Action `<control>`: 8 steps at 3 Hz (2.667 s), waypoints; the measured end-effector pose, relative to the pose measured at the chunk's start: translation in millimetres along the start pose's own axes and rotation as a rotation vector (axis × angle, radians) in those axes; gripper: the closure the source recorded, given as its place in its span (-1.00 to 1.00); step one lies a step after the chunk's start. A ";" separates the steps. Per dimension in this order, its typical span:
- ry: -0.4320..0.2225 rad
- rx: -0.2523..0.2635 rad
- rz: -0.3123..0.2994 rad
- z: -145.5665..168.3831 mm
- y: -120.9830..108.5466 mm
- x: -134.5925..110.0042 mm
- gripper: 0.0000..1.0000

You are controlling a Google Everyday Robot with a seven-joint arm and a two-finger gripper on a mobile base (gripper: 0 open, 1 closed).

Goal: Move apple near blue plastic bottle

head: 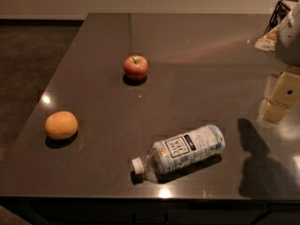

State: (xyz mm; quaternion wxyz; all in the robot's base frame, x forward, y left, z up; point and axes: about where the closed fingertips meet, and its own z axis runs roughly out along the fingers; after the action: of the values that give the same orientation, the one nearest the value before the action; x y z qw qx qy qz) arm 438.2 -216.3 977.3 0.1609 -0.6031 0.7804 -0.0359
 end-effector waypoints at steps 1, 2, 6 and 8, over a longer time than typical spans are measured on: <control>0.000 0.000 0.000 0.0 0.0 0.0 -1.00; -0.059 0.001 0.030 7.7 -8.0 -12.6 -1.00; -0.324 -0.025 0.160 91.5 -99.7 -144.6 -1.00; -0.363 -0.060 0.157 163.5 -125.3 -202.3 -1.00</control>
Offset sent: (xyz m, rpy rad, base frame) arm 0.0321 0.0260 -0.0114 0.1622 -0.0123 -0.0338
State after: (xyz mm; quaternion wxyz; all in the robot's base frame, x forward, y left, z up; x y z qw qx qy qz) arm 647.5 -34.8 896.1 0.2831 -0.5414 0.7841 0.1095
